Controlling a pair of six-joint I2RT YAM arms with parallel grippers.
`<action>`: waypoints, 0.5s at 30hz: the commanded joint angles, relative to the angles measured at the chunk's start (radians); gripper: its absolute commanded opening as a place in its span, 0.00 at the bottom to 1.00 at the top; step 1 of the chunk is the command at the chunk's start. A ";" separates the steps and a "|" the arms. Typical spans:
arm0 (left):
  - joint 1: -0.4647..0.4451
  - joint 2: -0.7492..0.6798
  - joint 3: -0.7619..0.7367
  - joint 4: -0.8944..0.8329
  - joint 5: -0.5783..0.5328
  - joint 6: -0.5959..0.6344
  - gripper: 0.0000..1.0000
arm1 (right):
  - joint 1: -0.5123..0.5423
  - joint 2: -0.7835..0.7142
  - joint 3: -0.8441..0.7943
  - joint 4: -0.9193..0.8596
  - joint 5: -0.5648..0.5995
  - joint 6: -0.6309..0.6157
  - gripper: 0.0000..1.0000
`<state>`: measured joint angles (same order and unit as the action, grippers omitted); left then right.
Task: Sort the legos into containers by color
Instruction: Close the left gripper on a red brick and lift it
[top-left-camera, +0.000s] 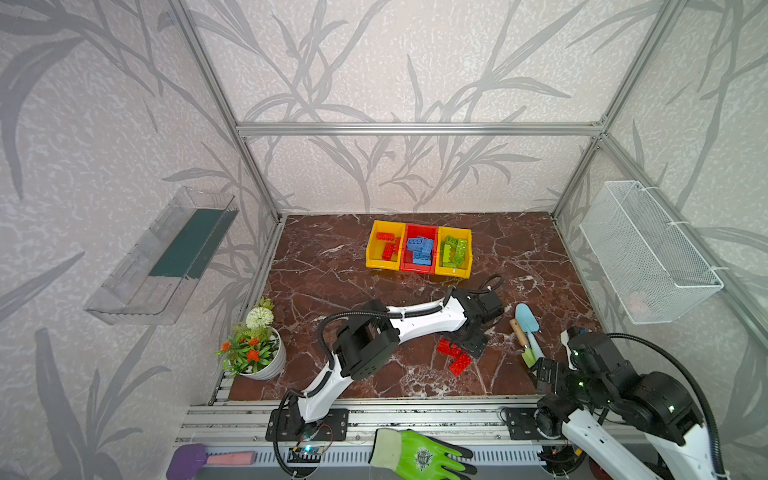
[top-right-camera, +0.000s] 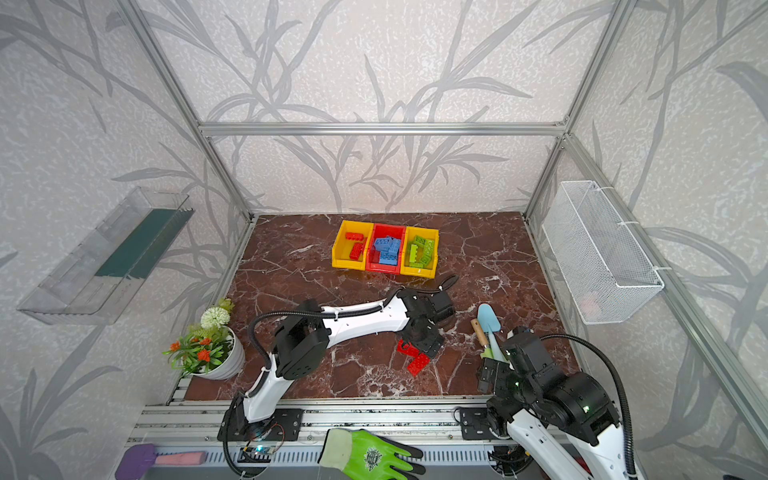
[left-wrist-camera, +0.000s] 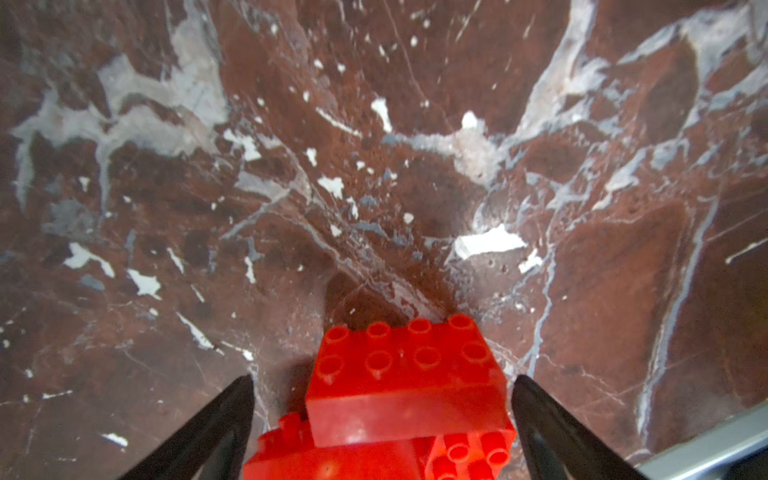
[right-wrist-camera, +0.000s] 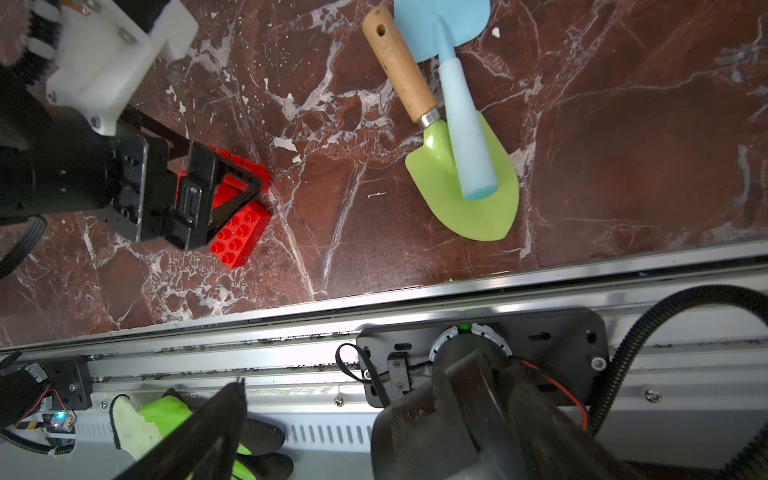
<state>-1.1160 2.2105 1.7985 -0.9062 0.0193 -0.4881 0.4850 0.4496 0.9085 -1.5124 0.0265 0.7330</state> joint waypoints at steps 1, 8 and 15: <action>0.003 0.030 0.040 -0.023 -0.023 -0.004 0.94 | -0.002 0.010 0.028 -0.025 0.015 -0.004 0.99; 0.010 0.063 0.042 -0.024 0.010 -0.018 0.86 | -0.003 0.006 0.030 -0.038 0.023 0.003 0.99; 0.020 0.068 0.032 -0.017 0.024 -0.042 0.72 | -0.002 0.016 0.024 -0.027 0.020 0.002 0.99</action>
<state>-1.1046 2.2642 1.8263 -0.9066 0.0357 -0.5152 0.4850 0.4526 0.9188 -1.5230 0.0296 0.7334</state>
